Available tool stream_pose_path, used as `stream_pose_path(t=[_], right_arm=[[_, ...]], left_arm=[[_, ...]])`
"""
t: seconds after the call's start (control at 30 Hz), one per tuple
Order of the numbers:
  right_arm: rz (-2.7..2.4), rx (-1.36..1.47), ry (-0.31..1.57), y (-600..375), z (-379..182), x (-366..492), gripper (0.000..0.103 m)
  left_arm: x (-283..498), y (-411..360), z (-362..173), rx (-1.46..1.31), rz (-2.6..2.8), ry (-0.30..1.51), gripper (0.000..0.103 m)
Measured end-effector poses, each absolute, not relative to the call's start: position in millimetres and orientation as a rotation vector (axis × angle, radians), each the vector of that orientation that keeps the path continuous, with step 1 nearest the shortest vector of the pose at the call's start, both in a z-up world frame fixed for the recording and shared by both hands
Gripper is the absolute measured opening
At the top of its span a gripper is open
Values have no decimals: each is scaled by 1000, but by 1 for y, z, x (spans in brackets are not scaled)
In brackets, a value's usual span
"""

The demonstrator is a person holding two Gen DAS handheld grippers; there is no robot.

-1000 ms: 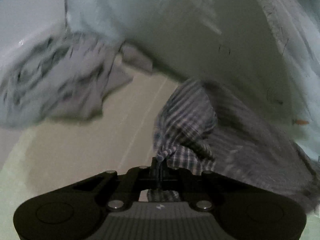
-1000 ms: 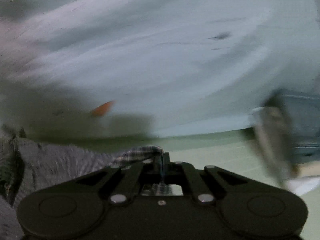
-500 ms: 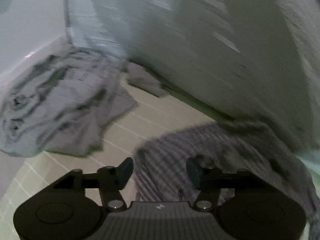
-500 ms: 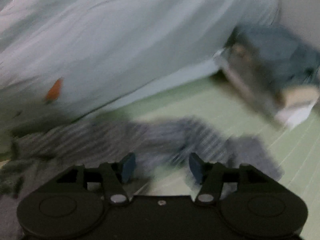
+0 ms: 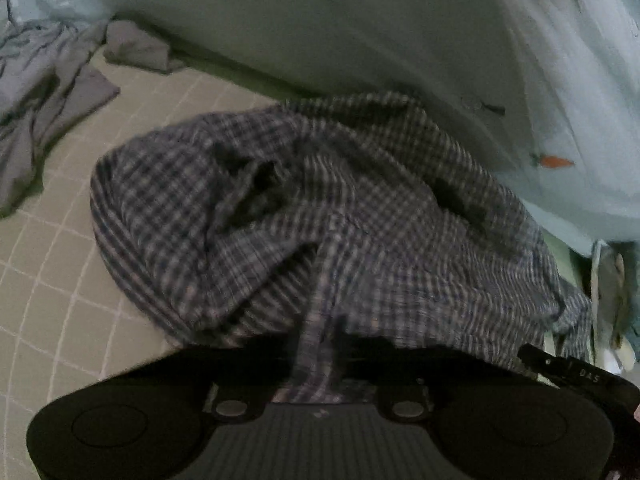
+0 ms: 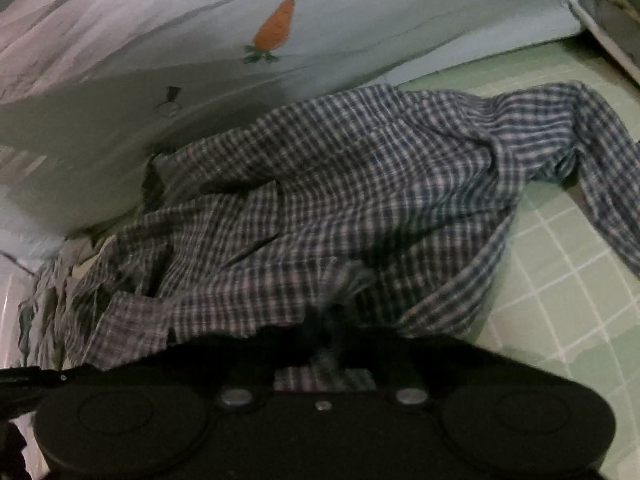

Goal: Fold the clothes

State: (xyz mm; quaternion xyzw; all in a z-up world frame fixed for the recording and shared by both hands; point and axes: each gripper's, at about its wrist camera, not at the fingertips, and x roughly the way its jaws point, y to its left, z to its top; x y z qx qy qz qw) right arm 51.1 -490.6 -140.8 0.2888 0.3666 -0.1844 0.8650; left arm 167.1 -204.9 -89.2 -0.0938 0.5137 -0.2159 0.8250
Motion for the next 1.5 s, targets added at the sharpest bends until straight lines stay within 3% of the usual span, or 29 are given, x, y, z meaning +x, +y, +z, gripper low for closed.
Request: stream_pose_path(t=[0.3, 0.73, 0.8, 0.9, 1.0, 1.17, 1.27, 1.37, 1.43, 1.47, 1.5], right_arm=[[-328, 555, 676, -463, -103, -23, 1], [-304, 571, 903, -428, -143, -100, 3], [-327, 555, 893, -428, -139, -103, 18], [-364, 482, 841, -430, -124, -100, 42], [-381, 437, 797, -439, -115, -89, 53], [-373, 380, 775, -453, -110, -56, 70], [-321, 351, 792, -455, -114, -34, 74], [-276, 318, 826, -454, -121, -14, 78], [-278, 299, 857, -451, -128, -4, 78], [-278, 302, 862, -451, -128, -5, 76], [-277, 305, 867, -452, -129, -6, 63]], left_arm=[[87, -174, -56, -183, -440, 966, 1], [0, -119, -91, -176, -300, 1148, 4], [0, -114, -86, -189, -281, 1139, 23], [7, -117, -71, -167, -290, 1080, 42], [18, -129, -57, -150, -324, 1031, 57], [44, -166, -41, -146, -433, 976, 70], [55, -193, -40, -121, -518, 963, 79], [62, -217, -51, -80, -531, 1007, 79], [65, -228, -58, -57, -520, 1035, 70], [65, -230, -61, -48, -501, 1044, 53], [64, -230, -64, -48, -482, 1055, 33]])
